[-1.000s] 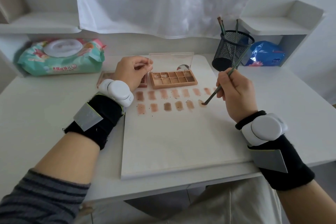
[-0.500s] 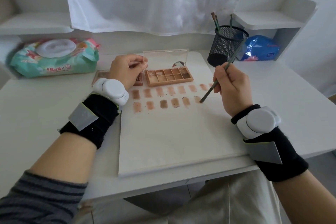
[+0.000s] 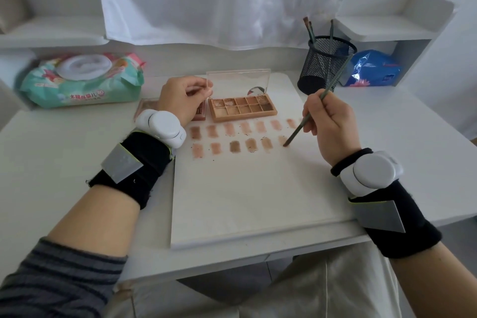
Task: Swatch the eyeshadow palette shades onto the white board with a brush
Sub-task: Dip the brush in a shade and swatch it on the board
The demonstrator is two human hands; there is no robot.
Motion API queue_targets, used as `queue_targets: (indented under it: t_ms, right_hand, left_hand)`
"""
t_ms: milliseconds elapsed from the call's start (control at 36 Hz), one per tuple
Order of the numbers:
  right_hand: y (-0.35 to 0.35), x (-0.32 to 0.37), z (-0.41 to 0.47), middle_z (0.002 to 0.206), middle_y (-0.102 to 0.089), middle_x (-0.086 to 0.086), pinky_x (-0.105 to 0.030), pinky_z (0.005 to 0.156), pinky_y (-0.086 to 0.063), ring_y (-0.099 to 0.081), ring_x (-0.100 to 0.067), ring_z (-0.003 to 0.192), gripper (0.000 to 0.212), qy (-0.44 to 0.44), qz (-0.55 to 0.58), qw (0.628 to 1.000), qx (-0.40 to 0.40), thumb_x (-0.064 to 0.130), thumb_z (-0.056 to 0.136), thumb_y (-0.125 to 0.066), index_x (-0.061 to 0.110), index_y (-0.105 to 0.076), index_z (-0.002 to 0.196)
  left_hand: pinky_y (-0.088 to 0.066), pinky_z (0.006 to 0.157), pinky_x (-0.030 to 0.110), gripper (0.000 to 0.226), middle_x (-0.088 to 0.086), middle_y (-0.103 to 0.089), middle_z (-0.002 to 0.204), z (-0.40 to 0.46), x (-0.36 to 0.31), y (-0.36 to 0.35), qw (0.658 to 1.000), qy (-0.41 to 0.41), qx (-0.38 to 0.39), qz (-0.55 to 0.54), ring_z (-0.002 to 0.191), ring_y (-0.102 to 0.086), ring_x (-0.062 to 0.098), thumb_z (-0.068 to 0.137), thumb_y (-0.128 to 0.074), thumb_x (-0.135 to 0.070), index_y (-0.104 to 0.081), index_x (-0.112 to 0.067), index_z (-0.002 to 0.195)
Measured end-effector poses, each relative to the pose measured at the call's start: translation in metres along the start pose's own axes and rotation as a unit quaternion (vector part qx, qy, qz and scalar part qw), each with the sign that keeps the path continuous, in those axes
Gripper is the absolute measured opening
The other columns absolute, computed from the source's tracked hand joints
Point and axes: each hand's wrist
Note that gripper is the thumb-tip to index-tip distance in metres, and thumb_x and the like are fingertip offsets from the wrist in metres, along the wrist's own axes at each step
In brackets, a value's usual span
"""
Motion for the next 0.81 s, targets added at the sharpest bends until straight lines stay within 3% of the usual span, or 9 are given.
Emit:
queue_targets:
  t_ms: [139, 556, 806]
  right_hand:
    - [-0.0028, 0.0014, 0.0005, 0.064, -0.052, 0.002, -0.016, 0.053, -0.040, -0.051, -0.004, 0.053, 0.025, -0.003, 0.012, 1.000, 0.001, 0.023, 0.093, -0.039, 0.018, -0.049, 0.072]
    - [-0.0004, 0.0009, 0.0001, 0.062, -0.051, 0.003, -0.017, 0.053, -0.040, -0.050, -0.007, 0.053, 0.027, -0.020, 0.004, 1.000, 0.017, 0.015, 0.098, -0.040, 0.013, -0.050, 0.073]
    - [0.0003, -0.0004, 0.0018, 0.059, -0.052, 0.000, -0.017, 0.053, -0.039, -0.049, -0.005, 0.051, 0.028, -0.022, -0.002, 1.000, -0.022, 0.016, 0.098, -0.040, 0.017, -0.049, 0.071]
  left_hand:
    - [-0.048, 0.082, 0.011, 0.010, -0.004, -0.069, 0.086, 0.0001, 0.0011, -0.0002, 1.000, 0.002, 0.001, 0.000, 0.072, -0.063, -0.011, 0.085, -0.064, -0.010, -0.068, -0.019, 0.087]
    - [-0.048, 0.082, 0.010, 0.010, -0.011, -0.068, 0.083, -0.0004, 0.0005, -0.0003, 1.000, 0.004, 0.006, -0.003, 0.076, -0.064, -0.009, 0.085, -0.065, -0.012, -0.068, -0.021, 0.087]
    - [-0.047, 0.080, 0.008, 0.011, -0.014, -0.067, 0.082, 0.0014, 0.0022, -0.0002, 1.000, -0.002, 0.010, -0.002, 0.076, -0.063, -0.011, 0.086, -0.064, -0.012, -0.068, -0.022, 0.087]
Point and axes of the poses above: each hand's wrist, its own z-axis towards the middle knuckle, its own y-axis out of the back of the hand, x = y × z
